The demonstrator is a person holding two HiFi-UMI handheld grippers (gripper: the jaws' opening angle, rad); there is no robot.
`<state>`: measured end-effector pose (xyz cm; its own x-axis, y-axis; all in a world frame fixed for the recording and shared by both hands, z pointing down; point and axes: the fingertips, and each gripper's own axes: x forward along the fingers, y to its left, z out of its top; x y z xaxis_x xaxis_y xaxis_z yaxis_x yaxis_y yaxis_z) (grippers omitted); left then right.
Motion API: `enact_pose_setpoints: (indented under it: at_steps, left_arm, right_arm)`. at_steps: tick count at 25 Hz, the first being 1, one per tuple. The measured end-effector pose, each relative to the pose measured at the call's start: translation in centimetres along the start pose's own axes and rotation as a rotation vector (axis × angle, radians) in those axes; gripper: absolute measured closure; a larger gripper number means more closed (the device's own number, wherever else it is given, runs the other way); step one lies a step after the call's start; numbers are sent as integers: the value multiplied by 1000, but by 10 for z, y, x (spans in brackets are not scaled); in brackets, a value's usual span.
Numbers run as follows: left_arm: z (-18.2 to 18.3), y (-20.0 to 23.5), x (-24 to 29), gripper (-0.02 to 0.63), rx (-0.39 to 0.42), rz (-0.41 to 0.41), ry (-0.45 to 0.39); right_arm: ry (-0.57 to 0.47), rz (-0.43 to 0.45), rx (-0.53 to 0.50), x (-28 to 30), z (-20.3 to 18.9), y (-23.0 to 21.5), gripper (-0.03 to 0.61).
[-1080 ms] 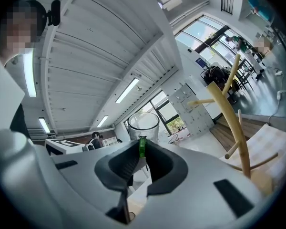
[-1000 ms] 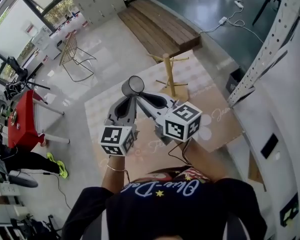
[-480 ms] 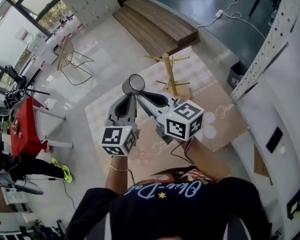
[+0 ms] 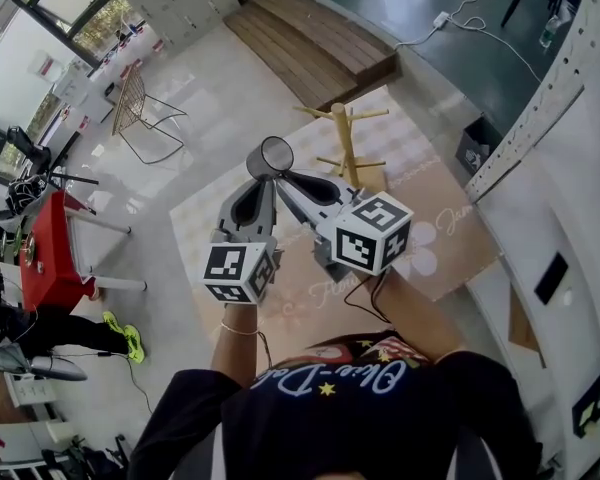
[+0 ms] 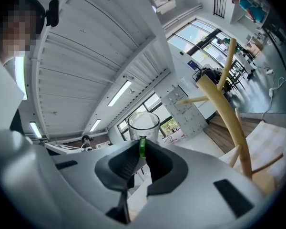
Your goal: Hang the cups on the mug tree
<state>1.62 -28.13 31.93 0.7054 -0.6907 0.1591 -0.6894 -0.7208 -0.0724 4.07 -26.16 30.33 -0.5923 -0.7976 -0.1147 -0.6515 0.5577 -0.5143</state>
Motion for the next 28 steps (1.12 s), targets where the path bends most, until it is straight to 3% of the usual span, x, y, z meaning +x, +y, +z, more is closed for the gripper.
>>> enact_pose_setpoints:
  at_steps: [28]
  left_arm:
    - [0, 17, 21, 606, -4, -27, 7]
  right_arm:
    - [-53, -38, 131, 21, 5, -21, 529]
